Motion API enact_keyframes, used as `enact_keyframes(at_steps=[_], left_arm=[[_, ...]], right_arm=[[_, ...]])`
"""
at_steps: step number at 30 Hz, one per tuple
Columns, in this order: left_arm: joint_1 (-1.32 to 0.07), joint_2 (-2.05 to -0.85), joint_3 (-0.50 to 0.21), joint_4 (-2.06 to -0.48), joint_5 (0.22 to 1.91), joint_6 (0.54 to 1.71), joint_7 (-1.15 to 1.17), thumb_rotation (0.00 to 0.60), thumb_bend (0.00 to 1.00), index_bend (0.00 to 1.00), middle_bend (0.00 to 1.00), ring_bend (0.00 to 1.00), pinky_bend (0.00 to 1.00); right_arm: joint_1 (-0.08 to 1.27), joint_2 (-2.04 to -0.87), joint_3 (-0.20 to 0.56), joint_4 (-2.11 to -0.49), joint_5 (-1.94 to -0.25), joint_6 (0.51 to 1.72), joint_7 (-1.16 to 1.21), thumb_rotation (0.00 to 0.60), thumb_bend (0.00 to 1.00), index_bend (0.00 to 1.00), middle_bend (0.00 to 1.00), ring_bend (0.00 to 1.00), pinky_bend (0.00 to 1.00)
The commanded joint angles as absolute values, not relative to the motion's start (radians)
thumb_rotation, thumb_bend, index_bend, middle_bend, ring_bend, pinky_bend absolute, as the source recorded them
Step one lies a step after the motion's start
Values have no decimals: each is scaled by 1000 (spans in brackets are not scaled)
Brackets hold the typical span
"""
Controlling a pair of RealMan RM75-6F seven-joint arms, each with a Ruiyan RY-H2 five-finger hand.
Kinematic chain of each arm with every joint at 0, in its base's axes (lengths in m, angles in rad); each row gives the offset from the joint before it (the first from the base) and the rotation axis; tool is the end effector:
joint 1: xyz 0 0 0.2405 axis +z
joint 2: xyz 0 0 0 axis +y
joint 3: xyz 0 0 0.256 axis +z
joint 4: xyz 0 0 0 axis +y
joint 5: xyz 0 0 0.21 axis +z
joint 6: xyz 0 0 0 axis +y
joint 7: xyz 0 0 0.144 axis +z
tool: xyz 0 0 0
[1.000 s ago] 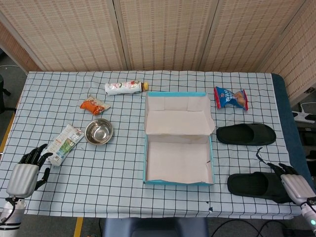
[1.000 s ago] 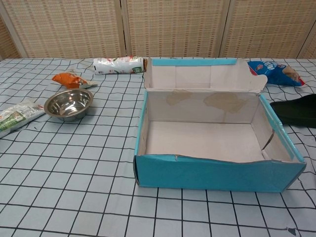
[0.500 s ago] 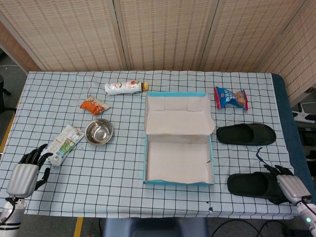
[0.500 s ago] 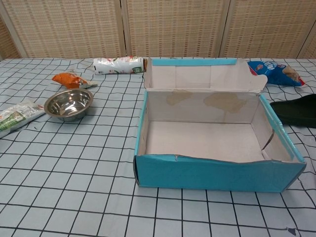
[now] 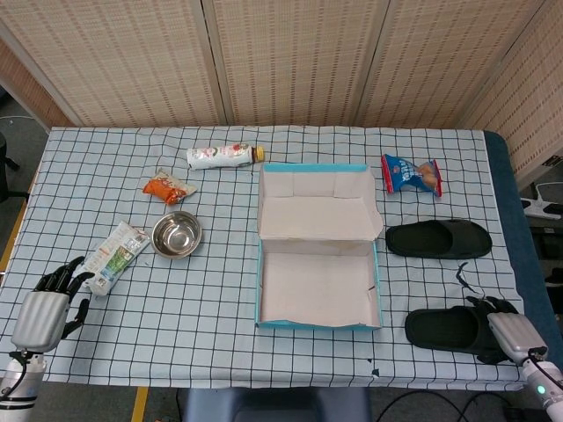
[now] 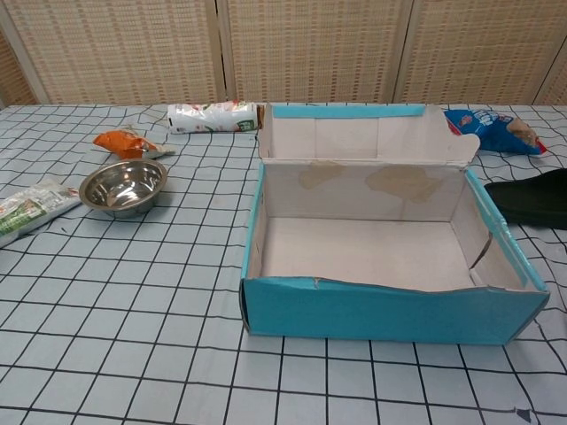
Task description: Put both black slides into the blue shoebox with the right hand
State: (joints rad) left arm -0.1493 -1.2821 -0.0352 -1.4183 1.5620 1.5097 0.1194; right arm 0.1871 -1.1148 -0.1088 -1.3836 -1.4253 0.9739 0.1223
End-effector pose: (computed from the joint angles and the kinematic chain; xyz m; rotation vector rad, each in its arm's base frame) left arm -0.3122 0.1999 0.1211 -1.5000 -0.7110 -0.8772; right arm -0.3996 -0.1636 0.1208 1.6329 -1.2591 0.3573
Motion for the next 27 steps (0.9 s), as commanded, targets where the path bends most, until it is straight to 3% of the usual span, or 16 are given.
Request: enact_keyframes(at_steps=[1, 8, 15, 27], left_arm=[[-149, -1282, -36, -1420, 1560, 1509, 117, 600, 503, 270, 93, 165, 278], [-150, -1279, -34, -1424, 1562, 1506, 110, 600, 503, 270, 94, 166, 279], [-150, -1278, -34, -1425, 1561, 1505, 110, 600, 503, 270, 93, 167, 279], [-148, -1275, -36, -1430, 1561, 1510, 101, 600, 501, 270, 93, 167, 279]], right_arm=[[179, -1128, -101, -1378, -1405, 987, 90, 600, 1, 171, 187, 31, 65], [165, -1154, -87, -1360, -1381, 1018, 32, 600, 1, 318, 367, 189, 143], [146, -1166, -71, -1363, -1385, 1078, 25, 600, 1, 501, 525, 361, 298], [92, -1033, -12, -1569, -1402, 1313, -130, 600, 1, 526, 541, 376, 313]])
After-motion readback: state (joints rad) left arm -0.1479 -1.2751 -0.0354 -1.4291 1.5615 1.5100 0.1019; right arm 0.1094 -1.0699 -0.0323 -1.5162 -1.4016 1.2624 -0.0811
